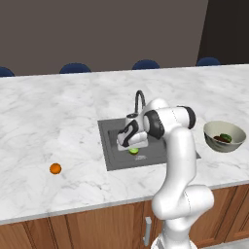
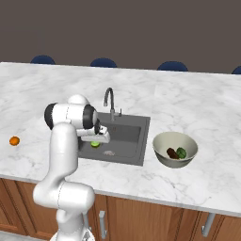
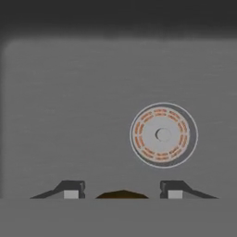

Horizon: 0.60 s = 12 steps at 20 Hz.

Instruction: There is a mixed pile of frozen fruits and vegetables on the counter. Locate all the frozen vegetables and place the items in a bowl on the counter. Take all the frozen fruits and defrost them in a running sink.

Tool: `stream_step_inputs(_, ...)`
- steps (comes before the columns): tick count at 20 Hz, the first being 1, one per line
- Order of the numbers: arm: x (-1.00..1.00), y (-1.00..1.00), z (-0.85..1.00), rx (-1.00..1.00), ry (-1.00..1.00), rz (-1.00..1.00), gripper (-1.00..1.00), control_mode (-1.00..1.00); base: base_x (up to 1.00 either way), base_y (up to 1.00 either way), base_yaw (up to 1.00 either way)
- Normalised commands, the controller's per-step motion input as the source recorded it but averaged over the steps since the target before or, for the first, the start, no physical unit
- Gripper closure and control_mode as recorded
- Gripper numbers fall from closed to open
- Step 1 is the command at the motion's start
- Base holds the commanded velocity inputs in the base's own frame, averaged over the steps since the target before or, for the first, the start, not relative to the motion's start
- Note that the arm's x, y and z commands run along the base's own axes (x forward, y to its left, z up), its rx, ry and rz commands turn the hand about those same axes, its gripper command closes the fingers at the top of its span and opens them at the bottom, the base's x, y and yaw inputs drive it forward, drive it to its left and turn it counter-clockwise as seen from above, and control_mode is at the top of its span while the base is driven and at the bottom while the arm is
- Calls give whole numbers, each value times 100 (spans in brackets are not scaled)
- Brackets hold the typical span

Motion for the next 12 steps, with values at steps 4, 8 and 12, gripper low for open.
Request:
stream_step_inputs(4,28,0,-20,-1,-2,-2,100,-100,0,0,0)
stream_step_inputs(8,39,0,-16,-2,-1,-3,100,-100,0,0,0)
stream_step_inputs(12,40,0,-19,-2,0,-4,100,-100,0,0,0)
